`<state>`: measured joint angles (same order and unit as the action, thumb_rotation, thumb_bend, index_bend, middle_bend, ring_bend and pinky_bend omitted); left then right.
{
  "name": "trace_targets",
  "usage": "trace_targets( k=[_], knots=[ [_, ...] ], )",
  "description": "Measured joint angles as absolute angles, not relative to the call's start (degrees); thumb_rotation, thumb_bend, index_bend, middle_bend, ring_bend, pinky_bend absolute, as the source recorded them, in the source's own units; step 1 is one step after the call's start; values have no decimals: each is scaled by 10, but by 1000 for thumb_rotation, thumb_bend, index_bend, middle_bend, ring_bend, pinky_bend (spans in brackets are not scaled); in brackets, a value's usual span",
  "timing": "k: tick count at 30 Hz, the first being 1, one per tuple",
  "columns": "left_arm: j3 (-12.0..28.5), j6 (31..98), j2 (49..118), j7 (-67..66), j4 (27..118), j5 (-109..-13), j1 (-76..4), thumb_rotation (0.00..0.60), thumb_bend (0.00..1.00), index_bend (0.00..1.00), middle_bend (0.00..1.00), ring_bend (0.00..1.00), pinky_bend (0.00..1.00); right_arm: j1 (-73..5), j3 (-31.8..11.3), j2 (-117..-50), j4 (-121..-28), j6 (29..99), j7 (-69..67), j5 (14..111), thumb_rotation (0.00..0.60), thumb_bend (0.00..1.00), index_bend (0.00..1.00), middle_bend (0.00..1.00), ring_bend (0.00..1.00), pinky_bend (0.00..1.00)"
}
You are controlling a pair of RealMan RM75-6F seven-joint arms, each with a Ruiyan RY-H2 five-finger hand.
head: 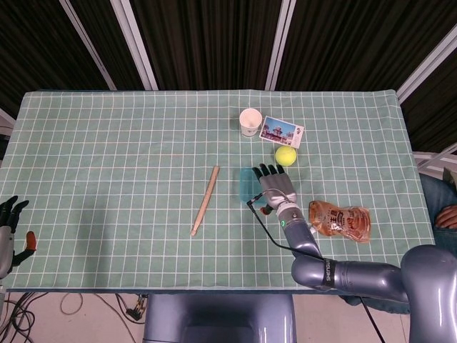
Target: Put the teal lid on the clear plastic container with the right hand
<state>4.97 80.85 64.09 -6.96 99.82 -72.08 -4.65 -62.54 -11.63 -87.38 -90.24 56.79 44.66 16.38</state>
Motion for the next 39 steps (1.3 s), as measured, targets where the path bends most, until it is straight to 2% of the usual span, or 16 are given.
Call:
trace_targets(
  k=[6, 10, 14, 19, 22, 23, 27, 31, 39],
  knots=[
    [49, 809, 641, -69, 998, -723, -46, 600, 568, 111, 0, 0, 0, -619, -119, -850, -932, 574, 438, 167, 600, 259, 27, 27, 0, 0],
    [49, 808, 641, -69, 999, -721, -46, 600, 568, 111, 0, 0, 0, -604, -122, -823, -969, 591, 418, 193, 600, 258, 27, 134, 0, 0],
    [49, 807, 641, -70, 999, -721, -46, 600, 568, 111, 0, 0, 0, -576, -123, -803, -1005, 623, 378, 260, 600, 281, 27, 236, 5, 0],
    [47, 809, 641, -70, 1000, -724, -46, 600, 568, 111, 0, 0, 0, -530, -112, -781, -1043, 657, 324, 358, 600, 333, 41, 355, 81, 0],
    [46, 808, 641, -70, 1001, -726, -46, 600, 568, 111, 0, 0, 0, -502, -102, -772, -1058, 672, 293, 399, 600, 339, 126, 404, 129, 0],
    [45, 808, 641, -70, 1001, -726, -46, 600, 568, 111, 0, 0, 0, -493, -98, -772, -1059, 677, 285, 411, 600, 340, 192, 415, 142, 0],
    [45, 809, 640, -69, 1001, -728, -45, 600, 568, 111, 0, 0, 0, -475, -92, -776, -1054, 688, 270, 433, 600, 339, 380, 419, 153, 0],
    [44, 809, 640, -69, 1002, -729, -45, 600, 568, 111, 0, 0, 0, -464, -91, -784, -1044, 690, 259, 445, 600, 349, 513, 419, 157, 0],
    [44, 807, 640, -70, 1001, -727, -45, 600, 568, 111, 0, 0, 0, -454, -94, -801, -1017, 681, 244, 453, 600, 405, 644, 420, 177, 0]
  ],
)
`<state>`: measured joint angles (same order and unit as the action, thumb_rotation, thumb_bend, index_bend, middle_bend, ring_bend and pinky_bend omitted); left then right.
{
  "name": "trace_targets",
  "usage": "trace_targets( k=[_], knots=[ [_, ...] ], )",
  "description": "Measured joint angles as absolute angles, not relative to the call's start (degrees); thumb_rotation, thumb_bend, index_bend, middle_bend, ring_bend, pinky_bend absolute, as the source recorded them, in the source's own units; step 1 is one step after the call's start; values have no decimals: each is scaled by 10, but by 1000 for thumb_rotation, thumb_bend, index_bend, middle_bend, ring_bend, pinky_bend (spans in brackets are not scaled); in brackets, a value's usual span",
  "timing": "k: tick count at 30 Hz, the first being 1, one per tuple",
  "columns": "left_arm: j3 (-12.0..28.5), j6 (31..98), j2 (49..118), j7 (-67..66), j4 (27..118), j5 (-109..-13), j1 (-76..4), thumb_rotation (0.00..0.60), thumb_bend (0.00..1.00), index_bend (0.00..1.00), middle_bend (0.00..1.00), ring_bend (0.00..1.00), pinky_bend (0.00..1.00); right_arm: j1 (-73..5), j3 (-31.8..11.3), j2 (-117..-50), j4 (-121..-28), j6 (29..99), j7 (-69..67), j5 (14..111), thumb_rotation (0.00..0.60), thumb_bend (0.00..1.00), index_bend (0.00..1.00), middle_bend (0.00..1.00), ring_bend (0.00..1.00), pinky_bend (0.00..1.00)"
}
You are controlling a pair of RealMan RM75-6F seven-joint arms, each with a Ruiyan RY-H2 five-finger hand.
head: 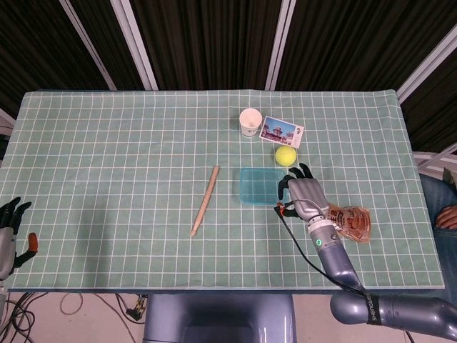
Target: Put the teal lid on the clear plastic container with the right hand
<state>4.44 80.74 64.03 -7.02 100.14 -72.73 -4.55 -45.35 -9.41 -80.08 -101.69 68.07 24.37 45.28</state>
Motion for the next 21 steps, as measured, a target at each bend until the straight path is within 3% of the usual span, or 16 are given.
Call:
trace_targets(
  k=[10, 21],
  knots=[
    [44, 804, 640, -72, 1001, -723, -46, 600, 568, 111, 0, 0, 0, -448, -100, -833, -967, 658, 233, 458, 600, 620, 670, 421, 184, 0],
    [45, 801, 639, -72, 1003, -719, -47, 600, 568, 111, 0, 0, 0, -463, -112, -842, -962, 634, 271, 441, 600, 639, 670, 421, 184, 0]
  ],
)
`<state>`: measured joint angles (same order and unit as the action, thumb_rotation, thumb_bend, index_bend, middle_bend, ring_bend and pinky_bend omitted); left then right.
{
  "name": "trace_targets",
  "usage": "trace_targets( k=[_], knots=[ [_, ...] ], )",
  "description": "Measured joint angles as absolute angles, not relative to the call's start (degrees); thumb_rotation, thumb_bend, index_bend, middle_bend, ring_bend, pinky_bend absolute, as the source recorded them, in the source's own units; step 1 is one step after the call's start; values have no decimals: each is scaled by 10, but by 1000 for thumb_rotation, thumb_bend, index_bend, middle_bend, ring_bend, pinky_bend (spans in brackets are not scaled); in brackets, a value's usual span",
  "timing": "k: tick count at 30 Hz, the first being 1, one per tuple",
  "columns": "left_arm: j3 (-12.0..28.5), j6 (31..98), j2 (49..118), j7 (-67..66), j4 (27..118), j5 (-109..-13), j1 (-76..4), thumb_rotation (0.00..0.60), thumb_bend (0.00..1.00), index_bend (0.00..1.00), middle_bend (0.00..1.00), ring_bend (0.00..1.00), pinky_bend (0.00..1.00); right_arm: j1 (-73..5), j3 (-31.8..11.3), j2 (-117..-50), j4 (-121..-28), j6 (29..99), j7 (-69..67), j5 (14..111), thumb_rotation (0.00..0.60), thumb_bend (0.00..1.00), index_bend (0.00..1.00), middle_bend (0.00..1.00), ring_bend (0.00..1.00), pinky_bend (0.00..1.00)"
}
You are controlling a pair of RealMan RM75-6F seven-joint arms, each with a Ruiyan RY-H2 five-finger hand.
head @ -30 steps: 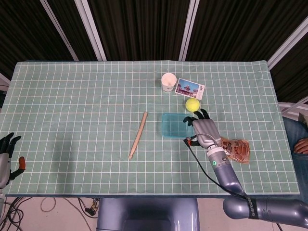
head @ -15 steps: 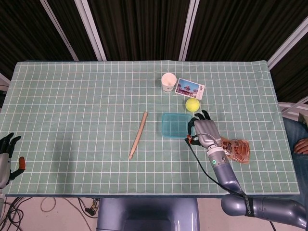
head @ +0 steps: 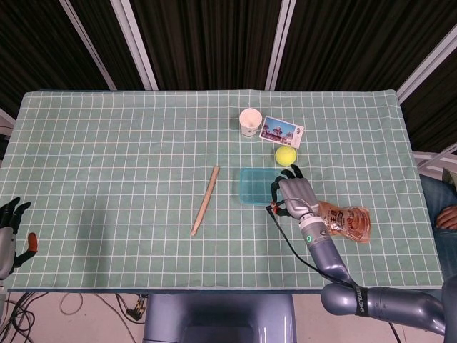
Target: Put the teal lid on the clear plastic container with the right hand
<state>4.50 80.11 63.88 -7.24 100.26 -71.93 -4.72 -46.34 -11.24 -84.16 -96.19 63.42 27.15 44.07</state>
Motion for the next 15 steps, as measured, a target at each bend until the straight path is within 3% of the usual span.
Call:
trace_targets(
  k=[4, 15],
  knots=[
    [45, 802, 639, -73, 1003, -720, -47, 600, 568, 111, 0, 0, 0, -467, -116, -848, -954, 629, 277, 435, 600, 640, 670, 397, 166, 0],
    [47, 803, 638, -72, 1003, -715, -47, 600, 568, 111, 0, 0, 0, -490, -130, -888, -897, 623, 311, 408, 600, 640, 670, 149, 10, 0]
  ],
)
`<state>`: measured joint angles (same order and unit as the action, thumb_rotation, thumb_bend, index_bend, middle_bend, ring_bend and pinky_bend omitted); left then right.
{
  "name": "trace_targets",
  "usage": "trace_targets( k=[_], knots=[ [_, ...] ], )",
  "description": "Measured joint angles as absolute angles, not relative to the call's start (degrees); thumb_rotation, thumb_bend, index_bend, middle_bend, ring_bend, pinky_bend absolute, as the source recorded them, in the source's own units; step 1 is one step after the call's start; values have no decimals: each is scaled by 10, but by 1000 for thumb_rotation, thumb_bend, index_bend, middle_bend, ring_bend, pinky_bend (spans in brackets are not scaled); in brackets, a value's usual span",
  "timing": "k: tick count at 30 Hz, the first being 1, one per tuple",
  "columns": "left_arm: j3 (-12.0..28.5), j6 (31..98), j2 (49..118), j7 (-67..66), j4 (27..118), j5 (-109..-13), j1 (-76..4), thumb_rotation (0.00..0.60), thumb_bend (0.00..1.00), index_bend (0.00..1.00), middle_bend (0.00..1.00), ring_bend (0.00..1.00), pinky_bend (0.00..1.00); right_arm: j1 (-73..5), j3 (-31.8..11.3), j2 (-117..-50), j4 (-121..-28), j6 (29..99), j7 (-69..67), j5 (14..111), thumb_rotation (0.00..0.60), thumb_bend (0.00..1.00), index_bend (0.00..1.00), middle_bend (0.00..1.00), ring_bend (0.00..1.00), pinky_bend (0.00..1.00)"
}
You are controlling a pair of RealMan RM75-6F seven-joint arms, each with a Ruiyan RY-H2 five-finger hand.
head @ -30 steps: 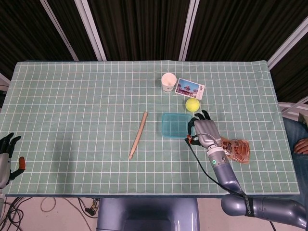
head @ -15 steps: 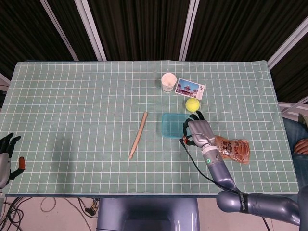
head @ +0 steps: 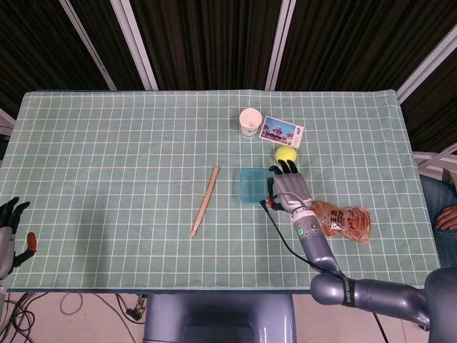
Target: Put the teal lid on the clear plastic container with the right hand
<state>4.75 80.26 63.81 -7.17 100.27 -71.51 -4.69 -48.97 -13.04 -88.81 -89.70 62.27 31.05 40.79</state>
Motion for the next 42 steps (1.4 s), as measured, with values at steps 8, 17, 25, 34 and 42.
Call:
trace_targets(
  k=[8, 17, 25, 34, 42],
  knots=[
    [47, 800, 638, -75, 1003, -713, -48, 600, 568, 113, 0, 0, 0, -483, -125, -905, -863, 628, 299, 437, 600, 640, 672, 75, 0, 0],
    [47, 800, 638, -78, 1004, -710, -48, 600, 568, 113, 0, 0, 0, -469, -117, -914, -845, 616, 270, 470, 600, 640, 683, 71, 0, 0],
    [47, 800, 639, -79, 1004, -709, -48, 600, 568, 113, 0, 0, 0, -464, -116, -926, -829, 605, 267, 471, 600, 640, 684, 67, 0, 0],
    [47, 799, 638, -80, 1004, -707, -48, 600, 568, 113, 0, 0, 0, -459, -121, -931, -811, 592, 262, 470, 600, 640, 690, 67, 0, 0],
    [47, 799, 639, -81, 1005, -707, -48, 600, 568, 113, 0, 0, 0, -456, -125, -932, -803, 582, 256, 470, 600, 640, 695, 67, 0, 0]
  ],
)
